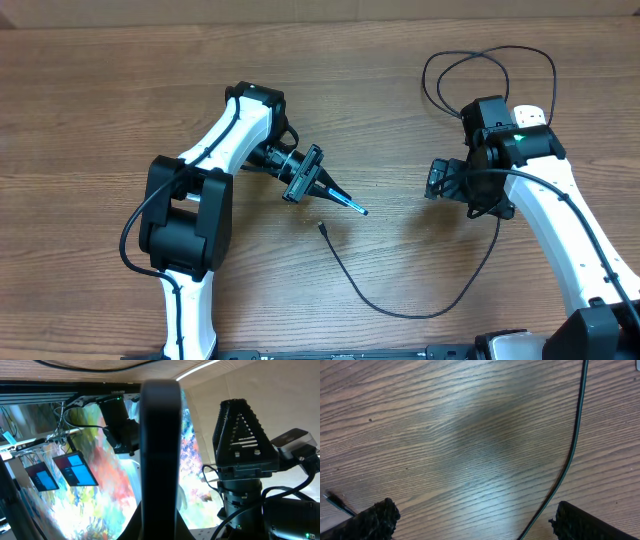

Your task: Plug charger to phone and switch on socket

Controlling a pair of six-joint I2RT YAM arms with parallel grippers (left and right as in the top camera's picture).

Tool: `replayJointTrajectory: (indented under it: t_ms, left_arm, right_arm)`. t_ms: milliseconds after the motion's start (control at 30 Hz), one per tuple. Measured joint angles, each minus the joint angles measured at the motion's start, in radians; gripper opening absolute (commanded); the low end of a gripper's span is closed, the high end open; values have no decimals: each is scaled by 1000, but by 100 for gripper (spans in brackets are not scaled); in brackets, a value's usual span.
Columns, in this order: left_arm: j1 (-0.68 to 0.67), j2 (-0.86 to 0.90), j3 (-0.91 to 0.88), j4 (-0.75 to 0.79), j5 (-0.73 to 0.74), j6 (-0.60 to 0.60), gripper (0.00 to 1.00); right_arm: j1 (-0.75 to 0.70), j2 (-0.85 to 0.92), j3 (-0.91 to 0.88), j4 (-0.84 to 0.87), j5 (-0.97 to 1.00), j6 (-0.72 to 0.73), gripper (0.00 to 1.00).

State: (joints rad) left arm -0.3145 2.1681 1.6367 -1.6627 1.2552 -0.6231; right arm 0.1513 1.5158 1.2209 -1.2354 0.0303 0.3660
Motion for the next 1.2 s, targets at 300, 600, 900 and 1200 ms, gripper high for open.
replayJointTrajectory:
  t_ms: [300,600,900,1200]
  left_arm:
    - [0,0,0,6,0,0,4]
    - [0,0,0,6,-3,0,4]
    - [0,0,0,6,-3,0,4]
    - [0,0,0,16,-3,0,4]
  right_arm:
    - [0,0,0,0,0,0,100]
    - [0,0,0,0,0,0,100]
    - [0,0,0,1,0,0,100]
    - [0,0,0,0,0,0,100]
